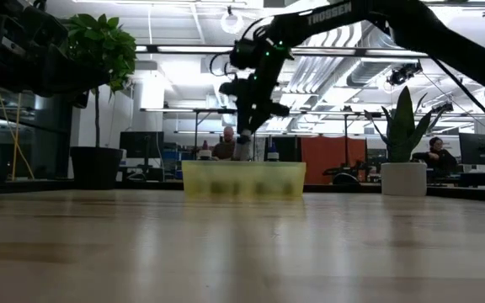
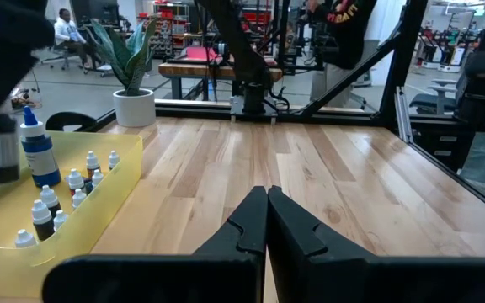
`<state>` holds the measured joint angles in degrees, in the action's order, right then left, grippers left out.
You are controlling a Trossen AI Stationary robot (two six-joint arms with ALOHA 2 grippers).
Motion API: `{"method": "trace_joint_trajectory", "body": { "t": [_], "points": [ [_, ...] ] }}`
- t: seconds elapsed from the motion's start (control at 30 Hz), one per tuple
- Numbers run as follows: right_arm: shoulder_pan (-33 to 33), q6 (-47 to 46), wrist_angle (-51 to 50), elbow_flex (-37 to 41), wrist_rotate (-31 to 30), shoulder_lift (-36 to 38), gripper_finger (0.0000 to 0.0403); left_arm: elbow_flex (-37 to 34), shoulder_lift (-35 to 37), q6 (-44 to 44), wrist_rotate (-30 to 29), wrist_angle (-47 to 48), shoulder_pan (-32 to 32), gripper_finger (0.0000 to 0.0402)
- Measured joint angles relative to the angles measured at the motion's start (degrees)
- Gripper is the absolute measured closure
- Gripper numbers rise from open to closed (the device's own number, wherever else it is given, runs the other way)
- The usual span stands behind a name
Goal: Pick & Place food coloring
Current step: Put the big black food coloring bottle into the yellow container
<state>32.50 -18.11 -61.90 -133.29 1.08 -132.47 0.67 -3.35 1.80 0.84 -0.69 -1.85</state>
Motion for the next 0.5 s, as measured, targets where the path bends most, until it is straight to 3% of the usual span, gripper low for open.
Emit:
{"method": "trace_joint_trajectory", "body": {
  "t": [0.5],
  "points": [
    [0.98,0.27,-5.51,0.07,-0.64,-3.03,0.0288,0.0,0.01,0.0,0.0,0.0,0.0,0.0401]
  ]
}}
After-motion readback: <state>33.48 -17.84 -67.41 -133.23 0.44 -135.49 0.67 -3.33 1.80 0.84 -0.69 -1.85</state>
